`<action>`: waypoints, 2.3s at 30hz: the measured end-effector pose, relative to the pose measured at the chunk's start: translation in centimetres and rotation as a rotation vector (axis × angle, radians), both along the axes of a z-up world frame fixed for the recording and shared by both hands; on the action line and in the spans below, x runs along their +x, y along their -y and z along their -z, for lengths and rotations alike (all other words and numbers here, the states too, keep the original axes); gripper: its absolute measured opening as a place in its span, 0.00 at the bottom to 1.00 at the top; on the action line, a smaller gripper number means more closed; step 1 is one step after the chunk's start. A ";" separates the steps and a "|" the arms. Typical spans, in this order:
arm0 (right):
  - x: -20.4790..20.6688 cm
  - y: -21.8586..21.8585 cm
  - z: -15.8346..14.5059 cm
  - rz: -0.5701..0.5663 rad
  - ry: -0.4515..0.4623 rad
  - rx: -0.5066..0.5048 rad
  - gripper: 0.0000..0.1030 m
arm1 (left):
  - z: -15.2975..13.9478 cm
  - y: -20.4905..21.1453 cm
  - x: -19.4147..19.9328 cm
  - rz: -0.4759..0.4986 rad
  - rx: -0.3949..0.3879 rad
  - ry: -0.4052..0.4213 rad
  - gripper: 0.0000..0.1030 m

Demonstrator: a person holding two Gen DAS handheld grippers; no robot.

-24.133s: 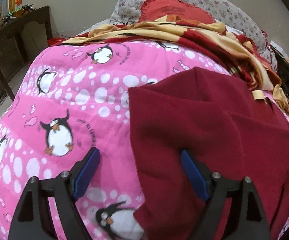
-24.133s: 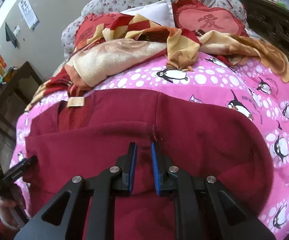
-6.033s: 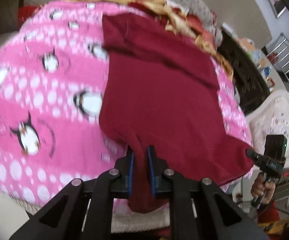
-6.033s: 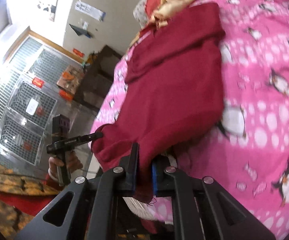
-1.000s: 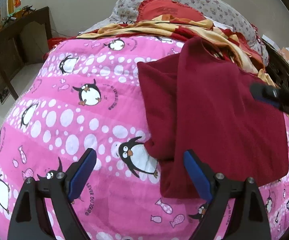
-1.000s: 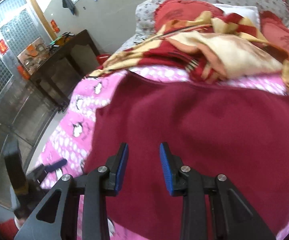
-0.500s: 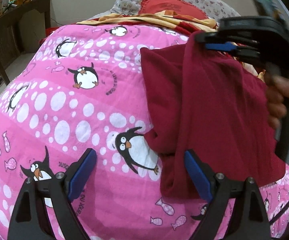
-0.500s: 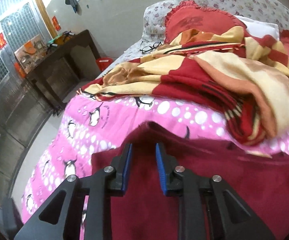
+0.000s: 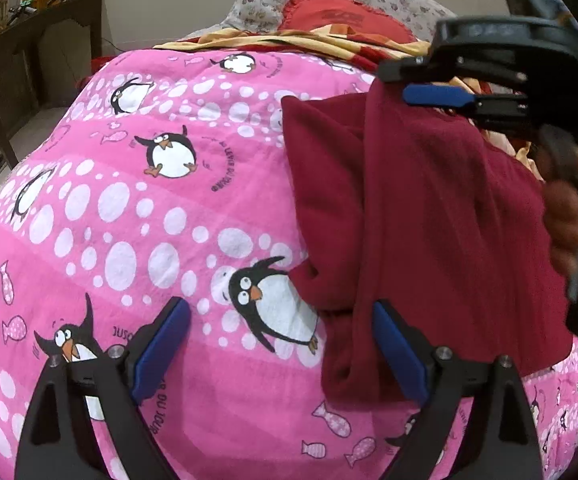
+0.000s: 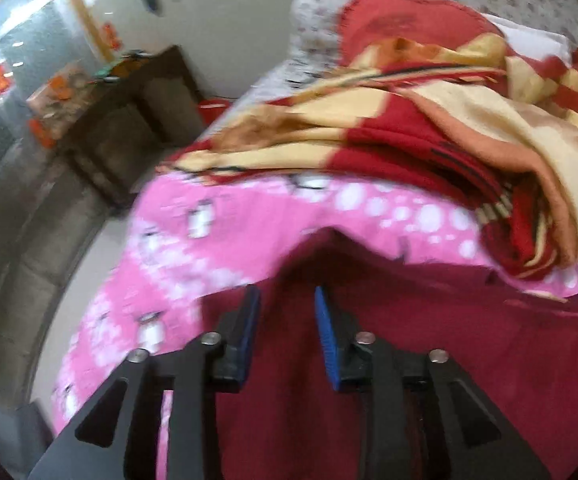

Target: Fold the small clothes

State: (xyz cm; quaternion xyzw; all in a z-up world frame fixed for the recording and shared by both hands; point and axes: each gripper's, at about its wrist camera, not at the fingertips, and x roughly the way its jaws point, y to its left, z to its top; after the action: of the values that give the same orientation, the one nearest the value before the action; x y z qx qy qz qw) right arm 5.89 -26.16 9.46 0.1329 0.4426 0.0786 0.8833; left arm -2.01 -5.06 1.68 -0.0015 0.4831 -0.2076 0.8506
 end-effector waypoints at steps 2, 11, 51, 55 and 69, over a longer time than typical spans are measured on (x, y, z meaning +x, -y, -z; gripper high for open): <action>0.1 -2.1 -0.1 -0.096 -0.002 -0.044 0.58 | 0.0 -0.1 -0.1 -0.001 -0.004 0.001 0.92; 2.5 -7.5 3.7 -0.309 -0.087 -0.286 0.40 | -0.2 -0.2 0.0 0.008 -0.014 -0.015 0.92; 1.9 -1.1 2.7 0.025 -0.213 0.273 0.93 | -3.2 2.9 1.9 0.071 -0.307 -0.051 0.25; 3.1 -2.2 3.3 -0.019 -0.250 0.200 0.93 | -2.8 2.8 1.8 0.062 -0.292 -0.064 0.25; 4.7 -7.8 5.2 -0.137 -0.312 -0.280 0.83 | -2.3 3.2 1.5 0.045 -0.270 -0.067 0.25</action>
State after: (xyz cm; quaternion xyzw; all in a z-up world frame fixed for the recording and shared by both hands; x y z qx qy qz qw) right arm 10.55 -18.36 4.29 -0.0108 0.5885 0.0546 0.8066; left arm -0.52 -8.27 3.95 -0.1122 0.4790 -0.2898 0.8210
